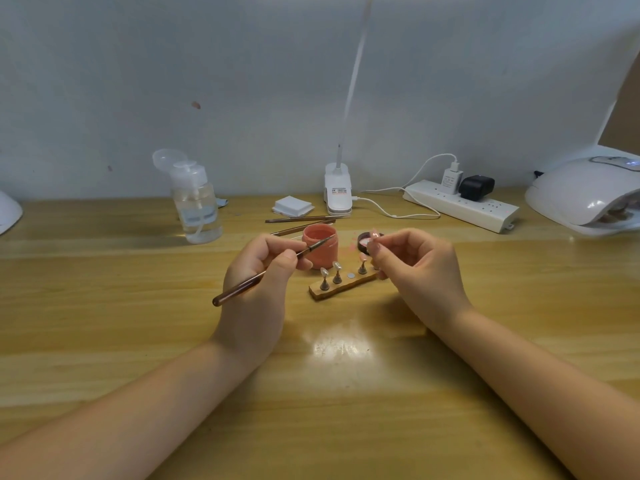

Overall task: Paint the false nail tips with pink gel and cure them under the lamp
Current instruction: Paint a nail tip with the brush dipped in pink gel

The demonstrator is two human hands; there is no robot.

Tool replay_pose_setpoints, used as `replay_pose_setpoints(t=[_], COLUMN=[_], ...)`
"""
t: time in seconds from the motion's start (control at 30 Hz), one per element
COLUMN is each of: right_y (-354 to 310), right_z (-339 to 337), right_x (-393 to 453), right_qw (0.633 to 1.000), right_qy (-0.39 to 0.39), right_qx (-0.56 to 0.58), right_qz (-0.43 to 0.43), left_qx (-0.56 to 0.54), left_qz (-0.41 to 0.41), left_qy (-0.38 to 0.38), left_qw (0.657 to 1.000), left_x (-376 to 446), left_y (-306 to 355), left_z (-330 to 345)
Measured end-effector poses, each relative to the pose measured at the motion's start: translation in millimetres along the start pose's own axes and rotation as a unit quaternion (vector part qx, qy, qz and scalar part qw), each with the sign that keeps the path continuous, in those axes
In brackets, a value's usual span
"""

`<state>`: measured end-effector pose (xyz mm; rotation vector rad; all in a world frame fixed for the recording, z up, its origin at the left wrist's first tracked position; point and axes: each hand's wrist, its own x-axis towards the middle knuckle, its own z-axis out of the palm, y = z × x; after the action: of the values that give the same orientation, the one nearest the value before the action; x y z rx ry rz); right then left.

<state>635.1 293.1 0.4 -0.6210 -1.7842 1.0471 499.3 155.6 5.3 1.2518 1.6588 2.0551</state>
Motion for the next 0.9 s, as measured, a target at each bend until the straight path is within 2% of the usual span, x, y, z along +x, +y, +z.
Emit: replay_pose_setpoints(t=[0.1,0.23,0.4,0.6,0.9], right_y=[-1,2,8,8,7], right_z=[2,5,9,13,15], right_x=[-3,-4,0,3,3], right_qw=[0.995,0.969,0.957,0.952,0.917], right_qy=[-0.018,-0.041,-0.058,-0.068,-0.083], right_qx=[-0.086,-0.219,-0.281,-0.294,-0.388], right_qz=[-0.049,-0.110,-0.046,-0.045,-0.039], left_qx=[0.008,0.012,0.021,0.019,0.009], left_qz=[-0.001,0.001,-0.011,-0.001,-0.023], left_qy=[0.000,0.000,-0.002,-0.012,-0.032], left_qw=[1.000,1.000,1.000,1.000,0.999], left_x=[0,0,2,1,2], left_y=[1,1,-2,-4,-8], left_z=[1,2,0,1,0])
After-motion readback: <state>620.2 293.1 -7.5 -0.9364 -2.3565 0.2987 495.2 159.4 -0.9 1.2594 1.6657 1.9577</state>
